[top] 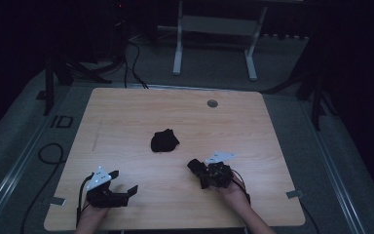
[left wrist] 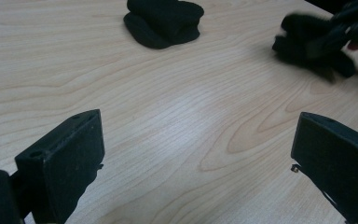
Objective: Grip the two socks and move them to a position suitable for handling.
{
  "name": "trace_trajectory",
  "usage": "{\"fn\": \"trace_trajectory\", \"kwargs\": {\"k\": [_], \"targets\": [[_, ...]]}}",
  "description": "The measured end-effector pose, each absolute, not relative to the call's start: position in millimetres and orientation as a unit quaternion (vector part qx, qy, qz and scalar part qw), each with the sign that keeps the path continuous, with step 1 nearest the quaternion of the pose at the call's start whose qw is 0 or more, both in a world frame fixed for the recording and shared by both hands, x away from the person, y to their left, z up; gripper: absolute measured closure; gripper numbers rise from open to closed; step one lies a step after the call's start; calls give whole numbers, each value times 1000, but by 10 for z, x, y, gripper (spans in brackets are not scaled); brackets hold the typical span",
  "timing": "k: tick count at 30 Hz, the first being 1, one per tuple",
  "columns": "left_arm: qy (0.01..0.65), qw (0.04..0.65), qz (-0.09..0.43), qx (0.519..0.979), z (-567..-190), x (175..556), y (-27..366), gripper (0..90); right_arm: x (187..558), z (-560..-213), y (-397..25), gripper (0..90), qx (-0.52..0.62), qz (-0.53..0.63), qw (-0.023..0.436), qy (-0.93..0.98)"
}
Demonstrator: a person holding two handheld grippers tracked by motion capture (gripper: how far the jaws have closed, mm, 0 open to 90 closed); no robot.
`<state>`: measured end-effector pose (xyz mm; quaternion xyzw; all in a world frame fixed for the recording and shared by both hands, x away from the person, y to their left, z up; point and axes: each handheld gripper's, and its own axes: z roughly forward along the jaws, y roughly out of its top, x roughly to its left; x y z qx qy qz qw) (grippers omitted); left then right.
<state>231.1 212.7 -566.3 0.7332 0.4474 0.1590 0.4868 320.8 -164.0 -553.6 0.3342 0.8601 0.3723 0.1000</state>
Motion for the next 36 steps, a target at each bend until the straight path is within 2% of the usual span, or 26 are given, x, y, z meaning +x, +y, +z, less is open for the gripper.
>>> {"fn": "trace_trajectory", "kwargs": {"k": [5,9,12,17,20,22,27,29,33,36], "targets": [[446,486,157,736,-5671,2313,2114,29,3189,-5616,-1548,683,333,373,101,860],[442,484,156,739,-5668,2305,2105,29,3159,-5551,-1510,517,327,372,80,865],[442,484,154,739,-5671,2308,2104,29,3098,-5336,-1551,396,317,399,86,856],[440,485,151,741,-5674,2322,2071,29,3050,-4981,-1651,308,310,432,122,838],[434,482,147,747,-5678,2326,2023,30,3088,-5002,-1663,314,316,423,118,841],[431,482,145,749,-5680,2332,1989,29,3127,-5086,-1641,355,314,413,116,847],[424,482,136,755,-5681,2350,1903,30,3240,-5343,-1584,362,322,380,108,860],[418,479,133,760,-5674,2356,1870,39,3229,-5435,-1574,444,319,367,105,868],[409,482,120,766,-5667,2399,1797,59,3203,-5565,-1568,527,306,340,124,881],[395,483,110,773,-5661,2440,1707,80,3196,-5593,-1573,623,303,348,133,877]]}}
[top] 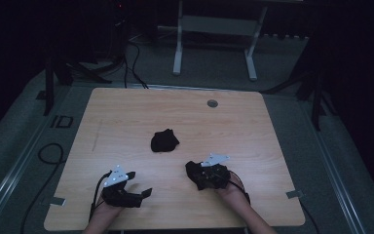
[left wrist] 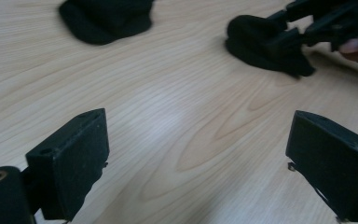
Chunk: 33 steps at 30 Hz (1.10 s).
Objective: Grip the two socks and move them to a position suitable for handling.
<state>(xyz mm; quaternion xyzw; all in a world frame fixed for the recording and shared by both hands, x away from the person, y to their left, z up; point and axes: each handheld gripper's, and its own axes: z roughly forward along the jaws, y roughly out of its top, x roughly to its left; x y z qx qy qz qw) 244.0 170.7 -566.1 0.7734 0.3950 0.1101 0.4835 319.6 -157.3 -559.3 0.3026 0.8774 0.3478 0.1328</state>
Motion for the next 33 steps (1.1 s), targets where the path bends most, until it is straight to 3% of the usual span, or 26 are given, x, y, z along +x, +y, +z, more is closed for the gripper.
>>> {"fn": "trace_trajectory", "kwargs": {"k": [2,5,8,17,21,28,33], "targets": [[389,485,102,777,-5667,2481,1631,145,3202,-5608,-1575,693,302,355,136,874],[377,477,79,790,-5686,2570,1479,152,3204,-5613,-1569,727,300,359,136,873],[355,474,68,803,-5689,2637,1323,215,3194,-5588,-1560,757,304,356,138,873],[331,510,30,793,-5547,2784,1150,216,3021,-5217,-1578,761,273,396,139,866],[315,535,13,784,-5412,2867,1087,259,2913,-5052,-1584,760,256,414,136,863],[286,533,-3,796,-5402,2986,875,459,2864,-4965,-1558,759,245,416,143,864],[261,531,-12,806,-5397,3006,821,539,2845,-4993,-1540,758,238,415,141,867]]}}
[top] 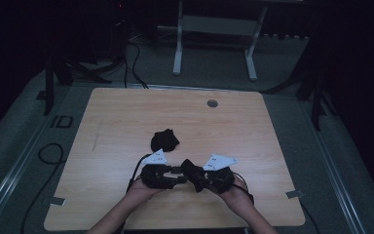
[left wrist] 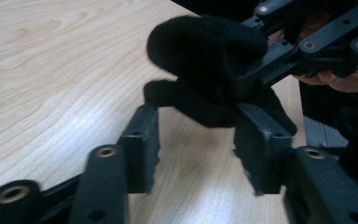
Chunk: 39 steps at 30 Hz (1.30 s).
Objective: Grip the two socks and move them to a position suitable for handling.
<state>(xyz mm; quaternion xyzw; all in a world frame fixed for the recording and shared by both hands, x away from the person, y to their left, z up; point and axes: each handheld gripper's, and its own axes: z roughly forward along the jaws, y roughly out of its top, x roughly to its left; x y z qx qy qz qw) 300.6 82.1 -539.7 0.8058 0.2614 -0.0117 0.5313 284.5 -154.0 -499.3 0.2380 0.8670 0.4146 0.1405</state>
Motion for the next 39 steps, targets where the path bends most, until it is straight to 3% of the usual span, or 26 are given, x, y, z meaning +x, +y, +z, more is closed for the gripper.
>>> {"fn": "trace_trajectory", "kwargs": {"k": [3,5,6,14,22,32,39], "targets": [[258,522,2,813,-5388,3002,801,685,2841,-5015,-1530,757,237,416,139,867],[261,518,6,814,-5383,3004,805,842,2847,-5015,-1535,756,239,415,141,866],[263,515,8,816,-5375,2999,804,866,2846,-5011,-1541,755,240,417,140,865],[269,486,52,830,-5263,2904,814,877,2821,-4956,-1648,755,249,430,145,856],[289,467,62,834,-5200,2844,1097,877,2835,-4859,-2096,760,304,453,147,825],[320,441,47,837,-5255,2787,1374,877,2868,-4946,-2555,785,373,446,153,799],[320,411,19,853,-5326,2828,1345,876,2868,-5113,-2643,775,389,438,122,801]]}}
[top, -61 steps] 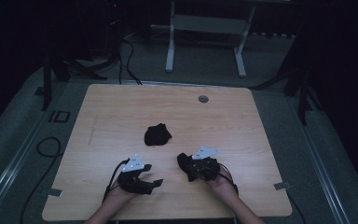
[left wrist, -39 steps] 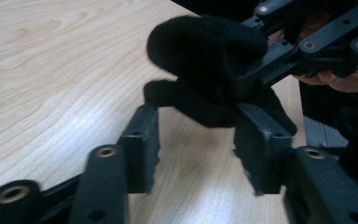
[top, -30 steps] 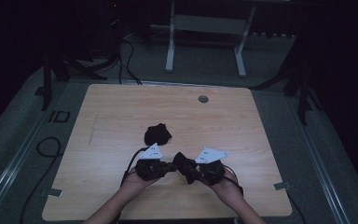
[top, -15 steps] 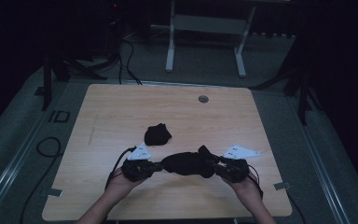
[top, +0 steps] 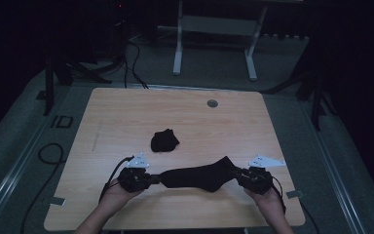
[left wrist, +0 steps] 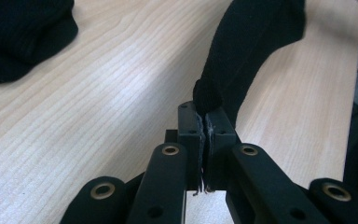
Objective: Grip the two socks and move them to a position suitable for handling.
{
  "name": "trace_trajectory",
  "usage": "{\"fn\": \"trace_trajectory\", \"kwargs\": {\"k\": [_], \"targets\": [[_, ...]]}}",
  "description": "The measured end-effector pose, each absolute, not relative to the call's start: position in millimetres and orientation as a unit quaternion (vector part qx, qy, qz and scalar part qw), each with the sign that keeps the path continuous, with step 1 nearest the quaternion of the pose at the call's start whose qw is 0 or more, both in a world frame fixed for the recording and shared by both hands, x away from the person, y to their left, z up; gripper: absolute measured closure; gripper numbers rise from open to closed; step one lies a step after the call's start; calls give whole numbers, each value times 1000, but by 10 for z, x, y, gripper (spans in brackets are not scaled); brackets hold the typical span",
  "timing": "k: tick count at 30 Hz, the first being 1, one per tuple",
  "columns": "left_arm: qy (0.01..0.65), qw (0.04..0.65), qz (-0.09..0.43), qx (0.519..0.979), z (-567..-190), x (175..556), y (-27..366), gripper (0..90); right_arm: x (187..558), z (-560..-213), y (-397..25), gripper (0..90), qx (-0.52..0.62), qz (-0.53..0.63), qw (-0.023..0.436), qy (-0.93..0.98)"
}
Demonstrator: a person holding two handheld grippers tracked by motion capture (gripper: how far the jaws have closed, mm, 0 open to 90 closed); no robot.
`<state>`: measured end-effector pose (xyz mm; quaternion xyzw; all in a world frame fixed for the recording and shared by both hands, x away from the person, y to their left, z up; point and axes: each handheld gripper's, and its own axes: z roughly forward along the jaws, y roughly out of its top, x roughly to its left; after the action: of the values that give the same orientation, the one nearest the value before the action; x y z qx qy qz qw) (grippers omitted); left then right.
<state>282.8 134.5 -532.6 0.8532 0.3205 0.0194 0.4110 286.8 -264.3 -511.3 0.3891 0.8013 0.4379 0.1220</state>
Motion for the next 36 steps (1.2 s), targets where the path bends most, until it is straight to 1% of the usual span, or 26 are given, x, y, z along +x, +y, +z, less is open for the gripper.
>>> {"fn": "trace_trajectory", "kwargs": {"k": [3,5,9,17,18,21,22,24,25,27,31,32,33,34,35,36], "targets": [[324,396,6,859,-5385,2886,1298,875,2896,-5228,-2674,732,401,422,113,805],[331,391,-3,859,-5437,2936,1276,874,2925,-5301,-2704,729,410,411,113,806],[339,383,-9,859,-5516,3012,1231,873,3009,-5407,-2764,695,426,394,114,806],[339,370,-20,864,-5592,3109,1247,859,3110,-5448,-2923,625,457,374,134,796],[344,371,-19,863,-5591,3113,1254,831,3116,-5439,-2938,609,459,374,136,794],[354,376,0,856,-5557,3101,1279,674,3128,-5393,-2963,594,459,378,141,792],[358,377,10,854,-5535,3095,1292,605,3131,-5375,-2966,587,458,380,143,791],[363,383,28,849,-5489,3076,1310,591,3142,-5335,-2959,565,453,385,144,791],[369,391,36,842,-5452,3061,1315,566,3145,-5320,-2952,552,450,387,146,791],[363,407,41,837,-5394,3025,1295,564,3161,-5274,-2911,538,438,389,154,796],[344,415,48,841,-5322,2952,1163,575,3209,-5216,-2787,527,419,384,169,805],[338,416,47,843,-5319,2938,1126,601,3229,-5211,-2751,532,412,380,174,810],[334,416,45,845,-5322,2924,1086,617,3245,-5207,-2713,610,409,376,185,811],[329,412,43,849,-5332,2914,1047,644,3261,-5208,-2678,650,400,379,181,814],[324,406,45,853,-5350,2910,1008,689,3280,-5215,-2636,740,389,382,174,820],[324,403,50,854,-5369,2913,983,712,3285,-5224,-2588,835,381,375,184,825]]}}
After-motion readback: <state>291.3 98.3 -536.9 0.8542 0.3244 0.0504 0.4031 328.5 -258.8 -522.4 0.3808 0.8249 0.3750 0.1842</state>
